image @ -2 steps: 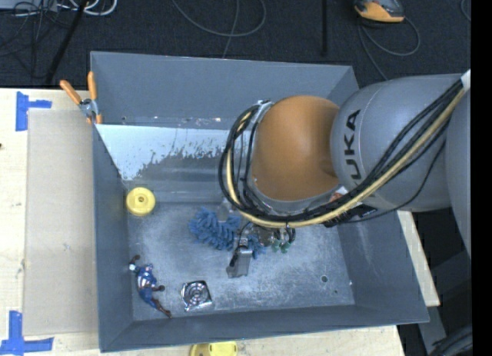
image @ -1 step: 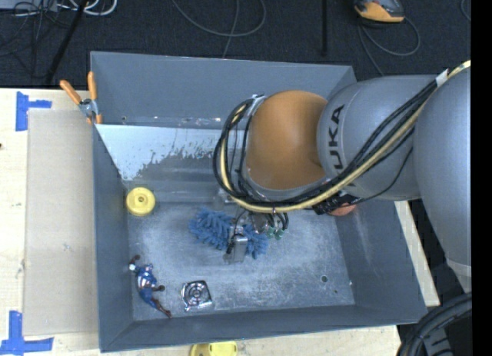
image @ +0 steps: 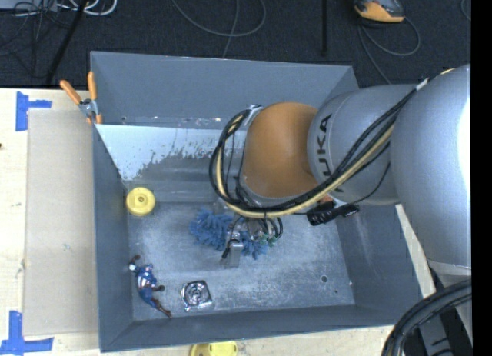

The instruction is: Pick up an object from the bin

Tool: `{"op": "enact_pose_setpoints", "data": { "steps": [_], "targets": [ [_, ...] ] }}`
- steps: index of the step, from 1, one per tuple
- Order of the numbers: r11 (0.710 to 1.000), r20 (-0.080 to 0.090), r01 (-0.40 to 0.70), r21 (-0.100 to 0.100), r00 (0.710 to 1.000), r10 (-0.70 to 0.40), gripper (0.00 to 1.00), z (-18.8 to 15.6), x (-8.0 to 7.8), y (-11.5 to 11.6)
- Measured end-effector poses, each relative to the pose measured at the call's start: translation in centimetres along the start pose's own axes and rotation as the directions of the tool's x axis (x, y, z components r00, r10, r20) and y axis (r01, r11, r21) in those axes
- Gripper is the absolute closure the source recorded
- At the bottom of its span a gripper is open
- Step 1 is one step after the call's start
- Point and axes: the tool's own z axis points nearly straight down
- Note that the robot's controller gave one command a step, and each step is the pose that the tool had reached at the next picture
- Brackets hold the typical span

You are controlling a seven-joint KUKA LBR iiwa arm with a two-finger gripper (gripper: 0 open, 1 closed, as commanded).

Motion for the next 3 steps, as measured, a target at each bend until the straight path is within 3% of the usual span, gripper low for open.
{"op": "enact_pose_setpoints", "data": {
  "steps": [1,2,3],
  "targets": [
    [0.998,0.000,-0.061,0.000,0.998,0.061,1.00,0.6,-2.2,0.1],
    [0.998,0.000,-0.062,-0.001,0.998,0.062,1.00,0.6,-2.2,0.1],
    [0.998,0.005,-0.064,-0.002,0.998,0.064,1.00,-15.8,-1.9,5.3]
  ]
}}
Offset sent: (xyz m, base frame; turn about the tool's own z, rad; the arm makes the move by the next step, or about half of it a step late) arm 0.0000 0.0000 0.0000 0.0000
